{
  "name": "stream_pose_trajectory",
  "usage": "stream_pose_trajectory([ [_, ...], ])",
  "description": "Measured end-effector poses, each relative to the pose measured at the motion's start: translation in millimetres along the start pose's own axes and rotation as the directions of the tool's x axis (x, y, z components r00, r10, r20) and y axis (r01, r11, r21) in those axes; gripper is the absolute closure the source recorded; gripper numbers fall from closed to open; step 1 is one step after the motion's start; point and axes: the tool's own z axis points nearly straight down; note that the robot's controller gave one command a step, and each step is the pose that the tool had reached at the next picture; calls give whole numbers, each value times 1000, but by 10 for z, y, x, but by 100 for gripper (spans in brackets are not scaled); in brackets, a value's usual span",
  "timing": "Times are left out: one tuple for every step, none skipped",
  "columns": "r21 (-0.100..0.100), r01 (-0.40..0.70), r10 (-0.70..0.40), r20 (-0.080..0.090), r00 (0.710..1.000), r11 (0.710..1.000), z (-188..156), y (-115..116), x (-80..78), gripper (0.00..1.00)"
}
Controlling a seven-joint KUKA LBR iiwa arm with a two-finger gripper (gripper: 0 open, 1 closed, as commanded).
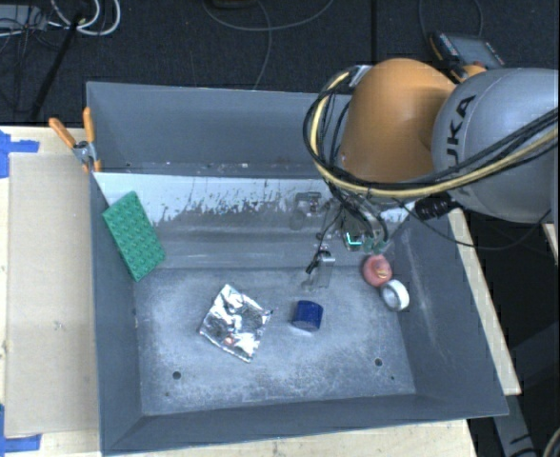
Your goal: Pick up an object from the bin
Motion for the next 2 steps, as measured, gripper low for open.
stream_pose_trajectory([
  [1, -93, 93, -5, 996, 996, 1223, 41, 726, 0],
  [3, -65, 65, 12, 998, 998, 1201, -668, 140, 0],
])
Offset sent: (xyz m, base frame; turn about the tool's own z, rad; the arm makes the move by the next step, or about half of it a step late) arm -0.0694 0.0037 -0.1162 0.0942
